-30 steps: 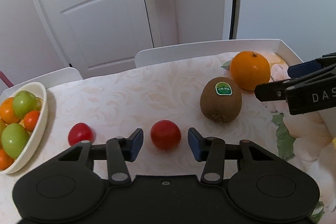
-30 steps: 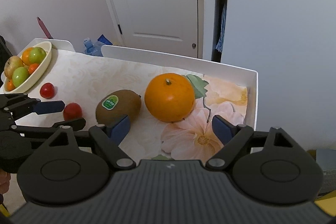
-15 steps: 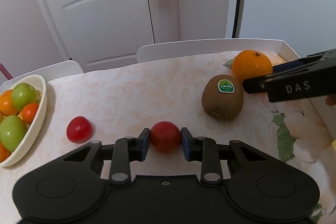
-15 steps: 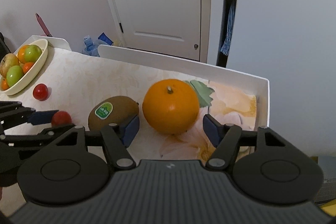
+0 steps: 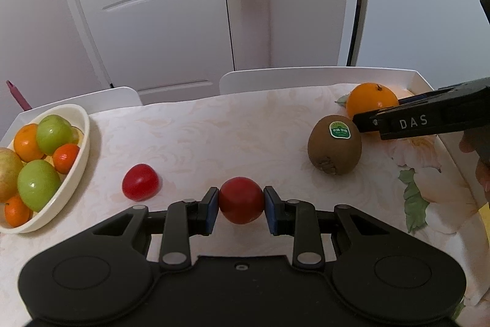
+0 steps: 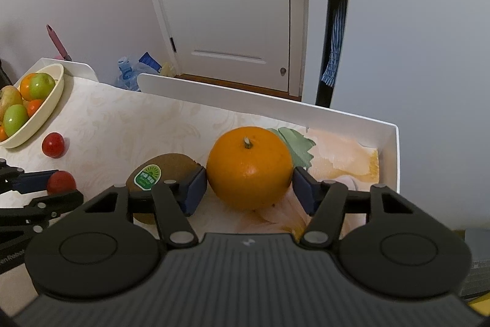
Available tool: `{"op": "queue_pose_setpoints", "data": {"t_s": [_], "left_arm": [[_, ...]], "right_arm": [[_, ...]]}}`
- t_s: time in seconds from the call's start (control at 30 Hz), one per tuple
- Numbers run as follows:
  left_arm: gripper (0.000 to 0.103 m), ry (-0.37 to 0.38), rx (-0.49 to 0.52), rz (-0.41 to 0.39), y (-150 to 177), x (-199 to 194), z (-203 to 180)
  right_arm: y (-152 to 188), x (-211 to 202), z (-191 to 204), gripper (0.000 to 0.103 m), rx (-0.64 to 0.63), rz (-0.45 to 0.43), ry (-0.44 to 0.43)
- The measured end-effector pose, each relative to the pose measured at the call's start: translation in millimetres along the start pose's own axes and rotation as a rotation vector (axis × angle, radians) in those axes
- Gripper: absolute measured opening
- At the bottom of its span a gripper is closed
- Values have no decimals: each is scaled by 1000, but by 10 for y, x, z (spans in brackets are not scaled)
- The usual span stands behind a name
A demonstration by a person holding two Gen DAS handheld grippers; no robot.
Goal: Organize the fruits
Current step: 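Grasp a red tomato with the left tool while the right tool grasps the large orange, then carry the tomato and large orange over the bowl with both tools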
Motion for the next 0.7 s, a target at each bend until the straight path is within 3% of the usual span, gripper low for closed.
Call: {"op": "queue_pose_setpoints", "data": {"t_s": [0.33,0.7], "left_arm": [[35,-33,-46,-48,-96,-216,171],[35,-76,-93,-116,-335,-632,545]], "right_arm": [[-136,-202,94,75,-15,-44,-9],[-493,-583,654,75,-16,-95,-68]]}}
Point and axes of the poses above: each gripper's, at about its wrist camera, not at the fingertips, and x roughly the way its jaws point, z to its left, y to its underside, the point moved 10 cm from there along x, roughly the way its jaws point, and after that the axes turned 15 degrees about -z, right-handed, at the moved point
